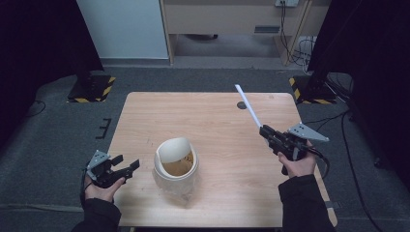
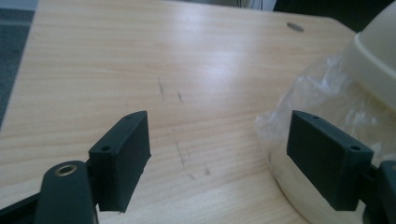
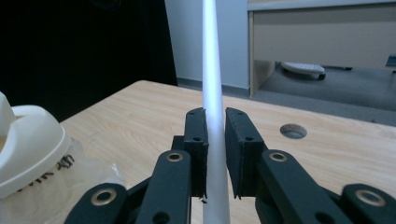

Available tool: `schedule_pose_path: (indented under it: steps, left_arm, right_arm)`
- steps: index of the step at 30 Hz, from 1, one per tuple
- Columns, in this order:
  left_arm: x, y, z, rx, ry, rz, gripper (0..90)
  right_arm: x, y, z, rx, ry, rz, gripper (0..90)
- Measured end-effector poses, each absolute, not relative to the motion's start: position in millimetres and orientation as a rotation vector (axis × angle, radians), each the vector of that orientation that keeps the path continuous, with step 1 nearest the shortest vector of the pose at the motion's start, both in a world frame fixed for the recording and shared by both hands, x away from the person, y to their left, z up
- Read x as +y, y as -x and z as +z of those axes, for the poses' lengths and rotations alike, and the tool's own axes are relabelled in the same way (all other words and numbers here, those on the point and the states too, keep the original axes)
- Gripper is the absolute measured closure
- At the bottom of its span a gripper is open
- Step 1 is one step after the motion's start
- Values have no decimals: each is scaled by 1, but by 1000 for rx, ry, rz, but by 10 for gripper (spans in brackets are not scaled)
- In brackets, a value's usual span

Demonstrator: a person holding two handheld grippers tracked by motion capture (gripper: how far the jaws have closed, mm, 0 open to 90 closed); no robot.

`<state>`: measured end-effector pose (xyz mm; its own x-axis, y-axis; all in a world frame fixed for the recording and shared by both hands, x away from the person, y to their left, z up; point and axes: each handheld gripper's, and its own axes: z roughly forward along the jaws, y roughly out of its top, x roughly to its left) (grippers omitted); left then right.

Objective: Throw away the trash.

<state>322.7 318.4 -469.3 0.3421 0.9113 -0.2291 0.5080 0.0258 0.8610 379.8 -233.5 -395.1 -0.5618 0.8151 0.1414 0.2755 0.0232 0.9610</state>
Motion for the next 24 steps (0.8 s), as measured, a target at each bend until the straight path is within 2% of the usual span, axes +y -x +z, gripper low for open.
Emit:
schedule_pose_path:
  steps: [11, 24]
  left_arm:
    - [319, -319, -437, 1218, -1506, 595, 210]
    - [302, -321, -396, 1091, -1412, 604, 213]
  right_arm:
    - [-244, -373, -378, 1774, -1080, 1634, 794]
    - [-237, -372, -372, 1775, -1033, 1684, 795]
